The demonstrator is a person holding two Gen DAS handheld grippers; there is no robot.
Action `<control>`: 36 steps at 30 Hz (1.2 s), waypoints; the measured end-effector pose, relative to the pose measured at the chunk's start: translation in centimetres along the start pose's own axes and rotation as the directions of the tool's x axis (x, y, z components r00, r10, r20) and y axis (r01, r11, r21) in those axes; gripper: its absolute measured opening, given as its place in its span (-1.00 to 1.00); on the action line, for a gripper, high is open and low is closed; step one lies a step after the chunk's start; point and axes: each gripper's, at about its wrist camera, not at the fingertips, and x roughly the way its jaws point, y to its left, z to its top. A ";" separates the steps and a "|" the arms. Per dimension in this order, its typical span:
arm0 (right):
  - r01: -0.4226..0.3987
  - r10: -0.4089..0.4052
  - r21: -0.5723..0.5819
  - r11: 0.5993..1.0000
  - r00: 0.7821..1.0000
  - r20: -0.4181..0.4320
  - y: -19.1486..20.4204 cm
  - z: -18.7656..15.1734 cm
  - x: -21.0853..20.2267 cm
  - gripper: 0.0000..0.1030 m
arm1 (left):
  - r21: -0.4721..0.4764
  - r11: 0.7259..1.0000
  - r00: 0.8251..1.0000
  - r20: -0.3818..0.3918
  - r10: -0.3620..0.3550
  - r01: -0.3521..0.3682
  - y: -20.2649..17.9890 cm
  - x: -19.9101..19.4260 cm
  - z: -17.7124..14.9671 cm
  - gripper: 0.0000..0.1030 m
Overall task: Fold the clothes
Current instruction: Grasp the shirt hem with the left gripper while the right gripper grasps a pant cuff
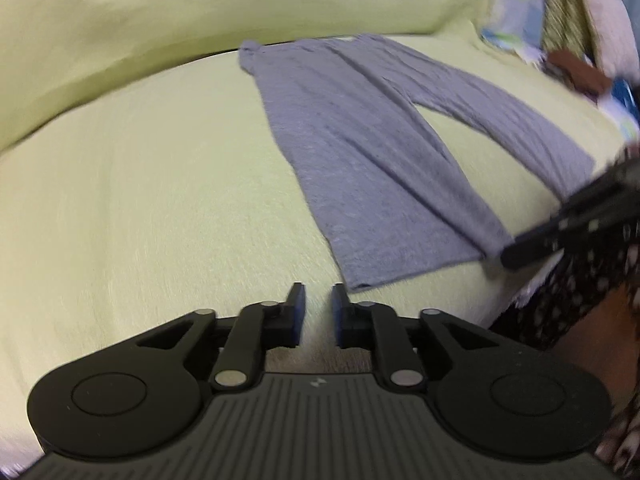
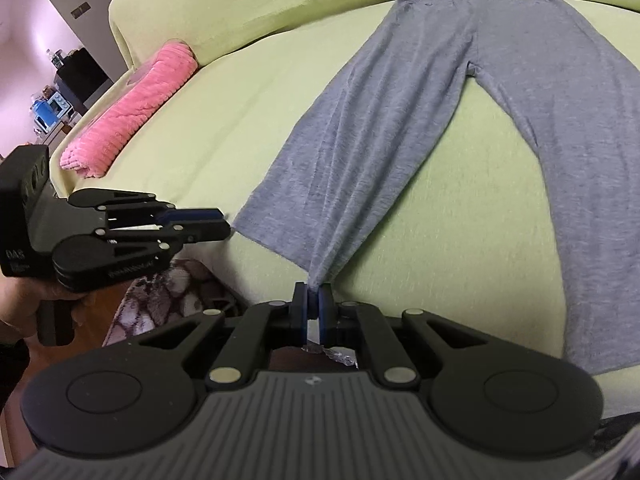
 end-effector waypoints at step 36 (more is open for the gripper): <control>0.000 0.000 0.008 1.000 1.000 0.007 -0.8 -0.9 0.0 -0.91 | -0.102 0.994 0.998 -0.046 0.032 -0.036 1.5 0.2 0.0 -1.00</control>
